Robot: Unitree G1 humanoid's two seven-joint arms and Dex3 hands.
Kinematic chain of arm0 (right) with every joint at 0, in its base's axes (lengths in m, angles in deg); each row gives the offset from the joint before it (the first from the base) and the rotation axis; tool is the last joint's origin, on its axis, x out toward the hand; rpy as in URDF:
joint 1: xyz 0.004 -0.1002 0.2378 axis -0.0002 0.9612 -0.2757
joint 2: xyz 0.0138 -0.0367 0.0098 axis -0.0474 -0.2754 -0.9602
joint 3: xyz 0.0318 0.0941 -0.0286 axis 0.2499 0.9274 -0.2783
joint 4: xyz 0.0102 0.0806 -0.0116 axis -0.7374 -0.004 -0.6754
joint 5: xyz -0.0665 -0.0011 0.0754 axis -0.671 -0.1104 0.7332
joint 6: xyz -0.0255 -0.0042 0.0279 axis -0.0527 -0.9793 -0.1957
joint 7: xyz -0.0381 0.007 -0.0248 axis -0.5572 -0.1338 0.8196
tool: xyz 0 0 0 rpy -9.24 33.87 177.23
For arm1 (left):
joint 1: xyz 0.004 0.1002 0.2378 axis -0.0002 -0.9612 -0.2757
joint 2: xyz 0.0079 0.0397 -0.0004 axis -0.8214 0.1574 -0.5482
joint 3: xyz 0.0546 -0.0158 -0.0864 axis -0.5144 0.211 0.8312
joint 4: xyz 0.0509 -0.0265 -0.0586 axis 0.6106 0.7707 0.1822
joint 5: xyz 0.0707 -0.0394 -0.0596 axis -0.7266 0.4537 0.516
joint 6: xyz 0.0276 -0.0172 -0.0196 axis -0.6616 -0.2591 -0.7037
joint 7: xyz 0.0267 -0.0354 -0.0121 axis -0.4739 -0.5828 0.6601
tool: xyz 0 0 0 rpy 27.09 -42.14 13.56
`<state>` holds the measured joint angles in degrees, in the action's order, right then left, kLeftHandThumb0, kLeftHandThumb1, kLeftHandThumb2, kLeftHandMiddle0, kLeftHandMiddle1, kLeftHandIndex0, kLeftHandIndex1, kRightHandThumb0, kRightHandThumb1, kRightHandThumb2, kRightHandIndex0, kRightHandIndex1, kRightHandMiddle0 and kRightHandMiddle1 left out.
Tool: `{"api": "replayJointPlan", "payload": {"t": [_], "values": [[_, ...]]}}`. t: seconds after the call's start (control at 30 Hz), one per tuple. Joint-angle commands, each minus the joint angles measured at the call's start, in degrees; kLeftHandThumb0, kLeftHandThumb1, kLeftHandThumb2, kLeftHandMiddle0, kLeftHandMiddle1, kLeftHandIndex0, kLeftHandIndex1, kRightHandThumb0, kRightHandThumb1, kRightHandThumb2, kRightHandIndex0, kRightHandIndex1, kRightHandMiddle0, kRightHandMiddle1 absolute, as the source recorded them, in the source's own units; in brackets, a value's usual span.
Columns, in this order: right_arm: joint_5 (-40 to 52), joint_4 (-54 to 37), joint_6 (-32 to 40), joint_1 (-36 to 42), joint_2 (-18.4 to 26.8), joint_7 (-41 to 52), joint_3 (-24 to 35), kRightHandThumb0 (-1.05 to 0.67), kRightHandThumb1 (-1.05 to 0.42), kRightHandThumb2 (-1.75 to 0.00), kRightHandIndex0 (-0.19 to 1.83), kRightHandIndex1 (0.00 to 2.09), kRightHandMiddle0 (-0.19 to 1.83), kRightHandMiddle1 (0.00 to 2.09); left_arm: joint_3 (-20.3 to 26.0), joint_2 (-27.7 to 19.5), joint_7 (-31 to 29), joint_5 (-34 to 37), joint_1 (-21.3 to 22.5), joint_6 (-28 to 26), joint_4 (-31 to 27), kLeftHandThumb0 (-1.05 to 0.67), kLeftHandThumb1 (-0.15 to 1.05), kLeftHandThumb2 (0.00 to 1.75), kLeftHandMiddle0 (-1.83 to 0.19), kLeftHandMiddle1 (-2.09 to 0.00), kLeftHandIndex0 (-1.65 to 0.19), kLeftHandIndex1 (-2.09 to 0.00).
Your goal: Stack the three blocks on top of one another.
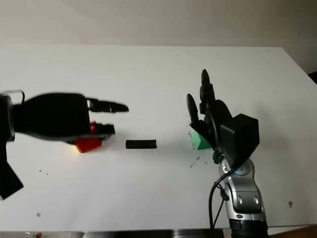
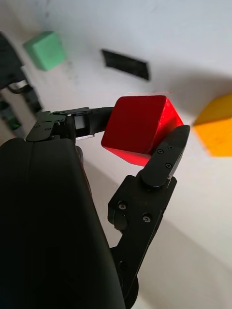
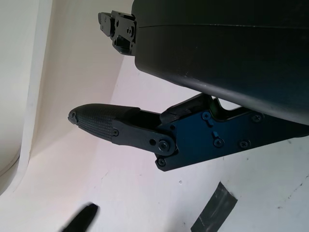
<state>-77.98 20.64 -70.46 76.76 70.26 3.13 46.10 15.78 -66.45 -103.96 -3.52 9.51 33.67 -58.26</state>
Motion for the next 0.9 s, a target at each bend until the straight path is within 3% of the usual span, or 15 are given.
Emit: {"api": "replayJointPlan", "payload": {"t": [0.0, 0.27, 0.5, 0.53, 0.57, 0.6, 0.63, 0.7, 0.77, 0.87], "values": [[0.06, -0.33, -0.46, 0.03, 0.13, -0.04, 0.07, -0.75, -1.05, -0.64, -0.19, 0.00, -0.19, 0.00, -0.78, 1.20, -0.16, -0.25, 3.54, 0.10, 0.63, -0.32, 0.92, 0.05, -0.23, -0.06, -0.33, -1.56], [0.02, -0.29, -0.18, -0.31, -0.28, -0.81, -0.27, -0.73, -1.05, -0.64, -0.19, 0.00, -0.19, 0.00, -6.06, 7.90, 4.24, -10.98, 14.42, 0.92, 6.32, -0.34, 0.92, 0.05, -0.24, -0.06, -0.37, -1.65], [-0.41, -1.27, 0.99, -0.02, -0.24, -1.71, -0.45, -0.71, -1.05, -0.65, -0.19, 0.00, -0.19, 0.00, -12.35, 13.74, 10.66, -18.10, 18.64, 1.51, 11.08, -0.37, 0.90, 0.05, -0.25, -0.06, -0.40, -1.70], [-0.41, -1.39, 1.09, 0.06, -0.27, -1.86, -0.42, -0.72, -1.05, -0.65, -0.19, 0.00, -0.19, 0.00, -13.41, 14.23, 11.81, -19.69, 18.97, 1.48, 11.17, -0.38, 0.91, 0.05, -0.25, -0.06, -0.34, -1.59], [-0.36, -1.48, 1.12, 0.09, -0.32, -2.00, -0.37, -0.72, -1.05, -0.64, -0.19, 0.00, -0.19, 0.00, -14.48, 14.67, 12.61, -21.27, 19.15, 1.21, 11.11, -0.40, 0.93, 0.06, -0.24, -0.05, -0.24, -1.30], [-0.33, -1.55, 1.03, 0.13, -0.39, -2.17, -0.30, -0.72, -1.05, -0.64, -0.19, 0.00, -0.19, 0.00, -15.45, 15.21, 13.57, -22.68, 19.05, 0.75, 11.14, -0.41, 0.94, 0.06, -0.23, -0.05, -0.22, -1.18], [-0.54, -1.71, 1.18, 0.16, -0.30, -2.38, -0.36, -0.71, -1.05, -0.64, -0.19, 0.00, -0.19, 0.00, -16.49, 15.67, 14.90, -24.18, 18.95, 0.43, 11.20, -0.40, 0.95, 0.06, -0.24, -0.05, -0.24, -1.21], [-1.10, -1.98, 1.38, 0.23, -0.24, -2.96, -0.50, -0.72, -1.05, -0.64, -0.19, 0.00, -0.19, 0.00, -18.36, 16.60, 16.81, -25.94, 18.73, 0.03, 11.66, -0.38, 0.95, 0.05, -0.25, -0.06, -0.33, -1.48], [-1.50, -2.32, 1.83, 0.23, -0.18, -3.28, -0.58, -0.73, -1.05, -0.64, -0.19, 0.00, -0.19, 0.00, -19.61, 17.71, 15.61, -25.28, 18.47, -0.33, 12.24, -0.38, 0.94, 0.05, -0.23, -0.05, -0.32, -1.57], [-1.33, -1.94, 1.39, 0.11, -0.27, -3.16, -0.35, -0.74, -1.05, -0.64, -0.19, 0.00, -0.19, 0.00, -20.58, 18.84, 13.74, -24.13, 17.93, -1.32, 12.15, -0.37, 0.94, 0.05, -0.25, -0.06, -0.30, -1.52]]}}
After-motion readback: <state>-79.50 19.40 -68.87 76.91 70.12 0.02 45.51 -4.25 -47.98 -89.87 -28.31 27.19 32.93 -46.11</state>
